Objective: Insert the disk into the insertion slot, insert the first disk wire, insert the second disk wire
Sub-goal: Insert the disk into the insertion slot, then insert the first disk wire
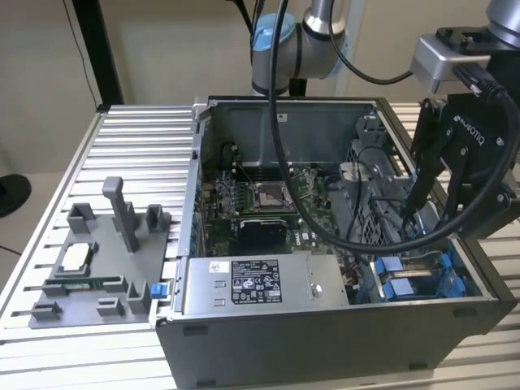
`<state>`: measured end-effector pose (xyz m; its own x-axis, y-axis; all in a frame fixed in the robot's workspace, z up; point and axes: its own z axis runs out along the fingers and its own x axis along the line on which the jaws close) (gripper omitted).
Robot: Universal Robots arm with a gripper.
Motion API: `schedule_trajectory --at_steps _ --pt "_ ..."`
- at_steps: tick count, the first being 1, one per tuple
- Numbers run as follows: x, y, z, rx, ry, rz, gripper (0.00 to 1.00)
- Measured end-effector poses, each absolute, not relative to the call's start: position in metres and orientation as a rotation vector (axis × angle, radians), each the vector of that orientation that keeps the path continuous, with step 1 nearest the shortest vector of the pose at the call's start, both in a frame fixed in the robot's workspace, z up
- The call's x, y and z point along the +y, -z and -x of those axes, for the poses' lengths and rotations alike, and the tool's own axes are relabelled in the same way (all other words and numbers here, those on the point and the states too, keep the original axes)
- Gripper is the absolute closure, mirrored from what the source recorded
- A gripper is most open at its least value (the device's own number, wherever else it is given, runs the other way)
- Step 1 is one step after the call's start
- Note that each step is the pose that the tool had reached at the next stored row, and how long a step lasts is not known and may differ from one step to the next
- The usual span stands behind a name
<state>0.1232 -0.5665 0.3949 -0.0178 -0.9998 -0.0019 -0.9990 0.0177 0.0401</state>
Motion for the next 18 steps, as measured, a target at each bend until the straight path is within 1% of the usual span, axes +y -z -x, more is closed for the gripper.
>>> schedule_trajectory --at_steps 6,12,18 --pt "-0.551 -0.395 -0.12 -2.222 0.042 -2.2 0.0" --pt "-0.546 -0.392 -0.12 -2.212 0.01 -2.248 0.0" --pt "-0.545 -0.391 -0.114 -2.208 0.01 -2.26 0.0"
